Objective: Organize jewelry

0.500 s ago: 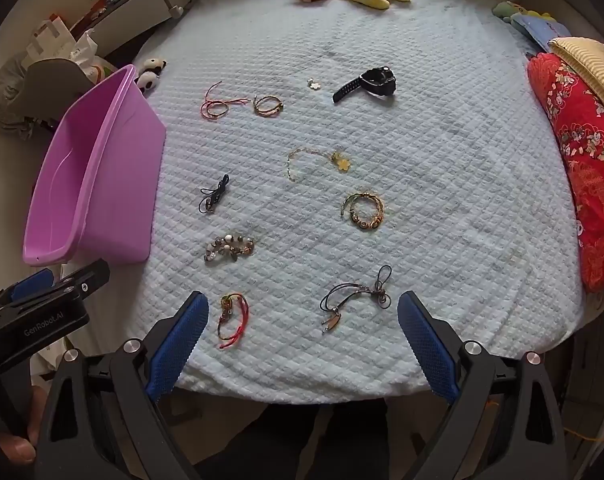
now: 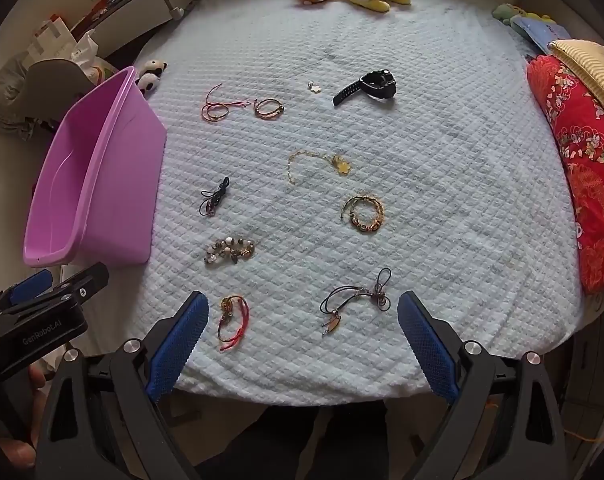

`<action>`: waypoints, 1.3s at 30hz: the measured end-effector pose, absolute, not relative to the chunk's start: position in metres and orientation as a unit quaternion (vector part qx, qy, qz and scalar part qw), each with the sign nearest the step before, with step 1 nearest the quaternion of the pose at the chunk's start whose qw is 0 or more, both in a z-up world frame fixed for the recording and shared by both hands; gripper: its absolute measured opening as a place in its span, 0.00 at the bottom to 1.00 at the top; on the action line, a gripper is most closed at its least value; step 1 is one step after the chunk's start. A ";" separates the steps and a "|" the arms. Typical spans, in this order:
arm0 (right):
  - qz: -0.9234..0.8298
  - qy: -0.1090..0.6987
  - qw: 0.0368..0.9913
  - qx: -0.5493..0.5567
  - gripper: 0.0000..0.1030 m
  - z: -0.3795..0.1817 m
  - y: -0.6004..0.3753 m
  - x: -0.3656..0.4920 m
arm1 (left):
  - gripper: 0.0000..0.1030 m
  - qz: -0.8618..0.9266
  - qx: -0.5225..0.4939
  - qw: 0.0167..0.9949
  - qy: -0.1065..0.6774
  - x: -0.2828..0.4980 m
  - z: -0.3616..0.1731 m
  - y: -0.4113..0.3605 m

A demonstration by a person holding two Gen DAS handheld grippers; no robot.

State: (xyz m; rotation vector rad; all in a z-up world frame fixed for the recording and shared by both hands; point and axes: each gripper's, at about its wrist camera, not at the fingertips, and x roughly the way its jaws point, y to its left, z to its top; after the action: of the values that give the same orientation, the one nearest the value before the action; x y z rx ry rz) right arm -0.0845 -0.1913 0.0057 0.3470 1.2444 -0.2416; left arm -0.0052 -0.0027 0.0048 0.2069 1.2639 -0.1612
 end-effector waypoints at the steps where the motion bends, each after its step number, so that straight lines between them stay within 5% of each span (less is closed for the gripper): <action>1: -0.112 0.579 0.791 0.163 0.89 0.006 -0.192 -0.084 | 0.94 -0.073 0.098 0.800 0.587 -0.005 0.005 -0.003; 39: -0.111 0.574 0.796 0.158 0.89 0.011 -0.193 -0.084 | 0.94 -0.068 0.101 0.799 0.589 -0.002 0.003 0.002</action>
State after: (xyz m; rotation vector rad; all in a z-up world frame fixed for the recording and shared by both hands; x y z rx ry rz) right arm -0.0843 -0.1933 0.0115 0.3395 1.2321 -0.2378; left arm -0.0019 0.0021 0.0035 0.2169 1.2633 -0.1453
